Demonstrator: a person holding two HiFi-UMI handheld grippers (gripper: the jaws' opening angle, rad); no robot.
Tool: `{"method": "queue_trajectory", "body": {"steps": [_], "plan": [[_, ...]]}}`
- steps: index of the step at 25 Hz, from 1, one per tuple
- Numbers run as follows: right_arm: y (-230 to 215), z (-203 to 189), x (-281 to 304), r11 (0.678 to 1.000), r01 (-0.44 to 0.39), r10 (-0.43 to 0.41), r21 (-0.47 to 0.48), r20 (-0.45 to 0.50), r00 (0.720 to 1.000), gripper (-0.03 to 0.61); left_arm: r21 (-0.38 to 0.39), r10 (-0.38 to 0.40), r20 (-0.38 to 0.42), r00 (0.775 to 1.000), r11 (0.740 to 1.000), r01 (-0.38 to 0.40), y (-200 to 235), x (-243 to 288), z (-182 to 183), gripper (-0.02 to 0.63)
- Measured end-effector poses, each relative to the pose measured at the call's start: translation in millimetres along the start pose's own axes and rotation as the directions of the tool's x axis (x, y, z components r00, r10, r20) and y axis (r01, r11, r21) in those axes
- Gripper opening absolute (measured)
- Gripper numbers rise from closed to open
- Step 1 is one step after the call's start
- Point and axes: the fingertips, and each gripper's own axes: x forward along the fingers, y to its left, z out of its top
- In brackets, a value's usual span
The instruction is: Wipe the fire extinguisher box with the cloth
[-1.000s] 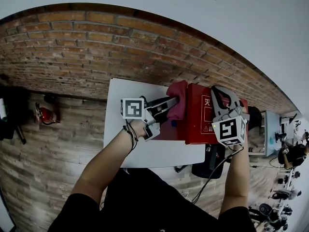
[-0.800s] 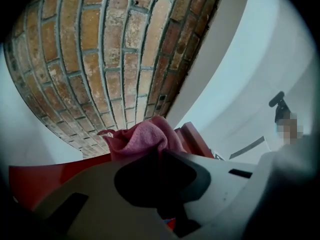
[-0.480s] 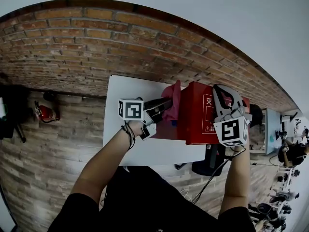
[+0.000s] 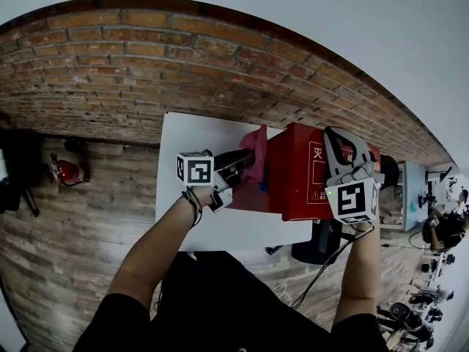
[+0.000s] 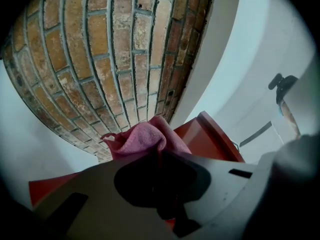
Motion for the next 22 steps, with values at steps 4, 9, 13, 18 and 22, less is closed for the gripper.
{"method": "queue_trajectory", "body": {"steps": [4, 9, 13, 18, 22], "plan": [[0.2, 0.3, 0.6, 1.0, -0.003, 0.003, 0.003, 0.004, 1.0, 0.018, -0.004, 0.001, 0.007, 1.0, 1.0, -0.001, 8.8, -3.7, -4.5, 0.055], [0.9, 0.1, 0.8, 1.0, -0.003, 0.003, -0.001, 0.012, 1.0, 0.018, 0.004, 0.005, 0.0, 1.0, 1.0, -0.005, 20.3, -7.5, -11.8, 0.055], [1.3, 0.3, 1.2, 1.0, -0.008, 0.008, -0.006, 0.008, 1.0, 0.018, 0.009, 0.017, -0.007, 1.0, 1.0, -0.017, 31.4, -12.1, -18.0, 0.055], [1.0, 0.2, 0.3, 1.0, -0.007, 0.007, -0.005, 0.002, 1.0, 0.018, 0.023, 0.044, 0.009, 0.999, 0.999, -0.045, 41.5, -17.5, -19.2, 0.055], [1.1, 0.7, 1.0, 1.0, -0.007, 0.007, -0.001, 0.007, 1.0, 0.018, 0.011, 0.06, 0.002, 0.998, 0.998, -0.06, 55.2, -21.4, -26.0, 0.055]]}}
